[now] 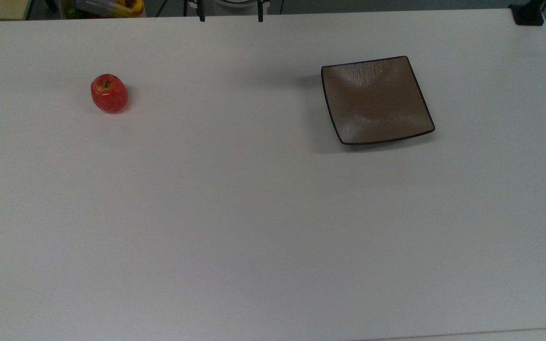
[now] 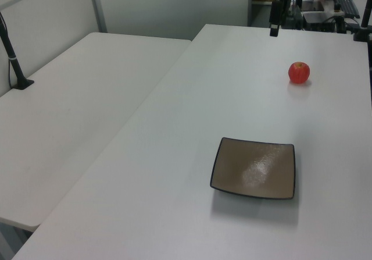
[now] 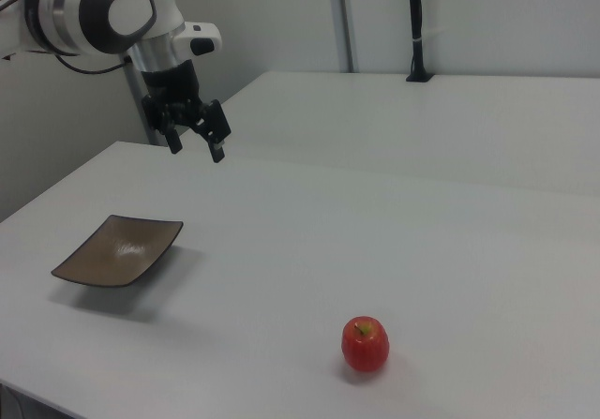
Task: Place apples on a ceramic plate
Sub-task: 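Move the open gripper over the red apple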
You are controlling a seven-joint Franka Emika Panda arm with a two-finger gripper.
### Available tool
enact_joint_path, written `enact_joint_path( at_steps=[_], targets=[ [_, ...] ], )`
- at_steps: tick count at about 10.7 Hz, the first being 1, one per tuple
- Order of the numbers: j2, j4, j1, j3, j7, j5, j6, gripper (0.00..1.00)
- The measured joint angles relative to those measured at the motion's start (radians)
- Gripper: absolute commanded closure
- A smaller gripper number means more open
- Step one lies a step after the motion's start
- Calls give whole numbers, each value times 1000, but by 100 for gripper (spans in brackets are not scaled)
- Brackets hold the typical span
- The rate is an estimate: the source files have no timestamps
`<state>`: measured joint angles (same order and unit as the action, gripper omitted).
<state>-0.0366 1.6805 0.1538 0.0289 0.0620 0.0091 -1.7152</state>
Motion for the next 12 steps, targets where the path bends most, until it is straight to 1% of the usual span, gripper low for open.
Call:
enact_joint_path(
  at_steps=[8, 10, 11, 12],
  targets=[
    [20, 2, 8, -2, 0, 0, 0, 0],
    [20, 2, 3, 10, -1, 0, 0, 0],
    [20, 2, -5, 16, -21, -3, 0, 0],
    [20, 3, -16, 26, -79, -4, 0, 0]
  ],
)
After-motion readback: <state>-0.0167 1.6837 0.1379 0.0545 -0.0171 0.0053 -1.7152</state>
